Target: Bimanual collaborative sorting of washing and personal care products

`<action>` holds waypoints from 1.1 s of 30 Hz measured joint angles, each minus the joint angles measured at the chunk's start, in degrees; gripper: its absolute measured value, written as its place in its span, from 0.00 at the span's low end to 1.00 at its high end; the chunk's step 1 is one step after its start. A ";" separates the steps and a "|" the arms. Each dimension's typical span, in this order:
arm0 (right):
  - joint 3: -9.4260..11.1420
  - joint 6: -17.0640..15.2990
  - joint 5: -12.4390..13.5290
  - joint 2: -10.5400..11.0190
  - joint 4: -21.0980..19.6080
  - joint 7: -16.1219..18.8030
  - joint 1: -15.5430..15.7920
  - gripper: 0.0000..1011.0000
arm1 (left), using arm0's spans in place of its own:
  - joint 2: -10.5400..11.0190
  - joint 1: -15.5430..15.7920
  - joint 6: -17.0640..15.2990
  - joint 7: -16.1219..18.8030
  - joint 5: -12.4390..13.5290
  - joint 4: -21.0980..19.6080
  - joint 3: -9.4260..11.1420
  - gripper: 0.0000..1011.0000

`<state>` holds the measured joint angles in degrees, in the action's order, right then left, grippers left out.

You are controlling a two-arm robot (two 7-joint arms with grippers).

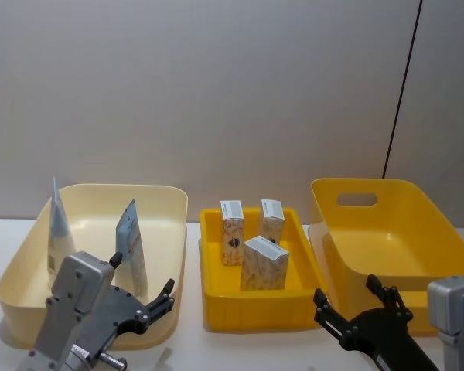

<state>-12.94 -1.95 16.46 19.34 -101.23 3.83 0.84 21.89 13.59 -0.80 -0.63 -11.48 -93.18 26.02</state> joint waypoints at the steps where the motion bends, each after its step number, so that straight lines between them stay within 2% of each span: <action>1: 0.00 0.00 0.00 0.00 0.00 0.00 0.00 0.99 | 0.00 0.00 0.00 0.00 0.00 0.00 0.00 0.99; 33: 0.00 0.00 0.00 0.00 0.00 0.00 0.00 0.99 | 0.00 0.00 0.00 0.00 0.00 0.00 0.00 0.99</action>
<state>-12.94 -1.95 16.46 19.33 -101.23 3.83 0.84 21.90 13.59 -0.79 -0.63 -11.48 -93.17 26.03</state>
